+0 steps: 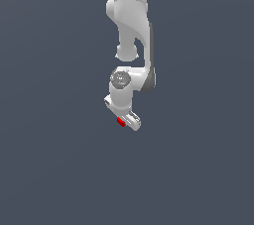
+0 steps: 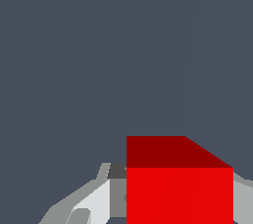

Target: Pick up the red cube and move it to a goal position.

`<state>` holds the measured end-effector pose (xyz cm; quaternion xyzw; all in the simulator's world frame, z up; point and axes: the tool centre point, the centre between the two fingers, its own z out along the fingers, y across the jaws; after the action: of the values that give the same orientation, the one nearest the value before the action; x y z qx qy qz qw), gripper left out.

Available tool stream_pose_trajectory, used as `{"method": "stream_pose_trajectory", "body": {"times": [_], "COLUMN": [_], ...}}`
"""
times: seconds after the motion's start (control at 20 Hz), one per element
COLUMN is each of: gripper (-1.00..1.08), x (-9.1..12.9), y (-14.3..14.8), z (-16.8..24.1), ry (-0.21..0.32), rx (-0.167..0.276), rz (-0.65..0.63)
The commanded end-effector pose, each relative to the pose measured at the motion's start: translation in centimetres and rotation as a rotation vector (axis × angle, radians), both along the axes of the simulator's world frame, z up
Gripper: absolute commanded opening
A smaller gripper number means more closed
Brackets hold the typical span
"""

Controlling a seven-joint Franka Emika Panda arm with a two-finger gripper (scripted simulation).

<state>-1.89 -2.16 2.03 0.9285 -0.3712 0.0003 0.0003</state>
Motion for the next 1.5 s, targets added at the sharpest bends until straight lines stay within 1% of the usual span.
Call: {"method": "stream_pose_trajectory", "body": {"times": [0.0,0.35,0.65,0.95,1.45], "gripper": [-1.00,-1.00,-1.00,-1.00,-1.00], "x": [0.0,0.1,0.7,1.7,3.8], "y": [0.0,0.1,0.5,1.2,2.6], "z": [0.0,0.8,4.0,9.1,20.1], "ry": [0.000,0.000,0.000,0.000,0.000], "rx": [0.000,0.000,0.000,-0.001,-0.001], "rz": [-0.001,0.000,-0.001,-0.001,-0.002]}}
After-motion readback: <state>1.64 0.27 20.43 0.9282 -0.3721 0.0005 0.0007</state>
